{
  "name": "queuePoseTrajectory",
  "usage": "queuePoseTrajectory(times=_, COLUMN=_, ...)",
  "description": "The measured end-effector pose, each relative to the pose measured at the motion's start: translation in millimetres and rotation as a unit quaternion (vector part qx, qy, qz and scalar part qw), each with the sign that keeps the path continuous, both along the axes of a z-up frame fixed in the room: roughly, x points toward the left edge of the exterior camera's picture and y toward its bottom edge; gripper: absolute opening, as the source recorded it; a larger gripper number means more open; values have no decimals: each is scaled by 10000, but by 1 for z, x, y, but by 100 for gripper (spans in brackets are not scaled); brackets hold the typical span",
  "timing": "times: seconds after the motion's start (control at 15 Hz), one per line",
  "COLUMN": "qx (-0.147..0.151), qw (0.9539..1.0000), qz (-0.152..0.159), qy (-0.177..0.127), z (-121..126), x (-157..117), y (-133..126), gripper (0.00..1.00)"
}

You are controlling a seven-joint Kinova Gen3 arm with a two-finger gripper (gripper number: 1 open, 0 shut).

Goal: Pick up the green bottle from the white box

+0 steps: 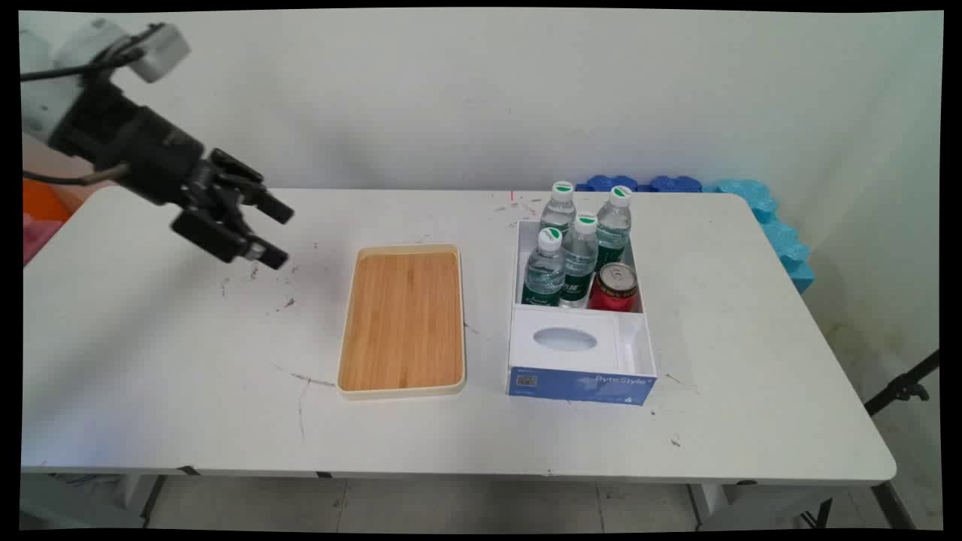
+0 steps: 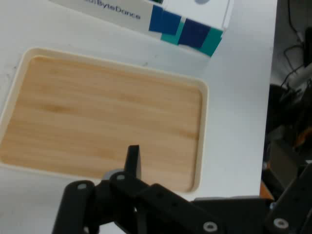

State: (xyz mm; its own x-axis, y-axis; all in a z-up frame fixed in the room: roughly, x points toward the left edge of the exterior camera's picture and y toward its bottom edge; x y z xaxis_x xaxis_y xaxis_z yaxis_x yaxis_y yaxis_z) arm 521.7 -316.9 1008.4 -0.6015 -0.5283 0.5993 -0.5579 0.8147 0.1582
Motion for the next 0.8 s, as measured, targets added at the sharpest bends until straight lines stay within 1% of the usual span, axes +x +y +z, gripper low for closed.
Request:
queuePoseTrajectory(times=0.2, qx=50, qw=9997, qz=214, qy=89, z=-5, x=-27, y=-6, gripper=100)
queuePoseTrajectory(times=0.33, qx=63, qw=9991, qz=390, qy=139, z=-13, x=-48, y=-12, gripper=100)
queuePoseTrajectory(times=0.4, qx=63, qw=9989, qz=445, qy=152, z=-16, x=-54, y=-14, gripper=100)
queuePoseTrajectory(times=0.67, qx=49, qw=9969, qz=749, qy=225, z=-45, x=-92, y=-30, gripper=100)
queuePoseTrajectory(times=0.8, qx=0, qw=9961, qz=842, qy=277, z=-60, x=-108, y=-36, gripper=100)
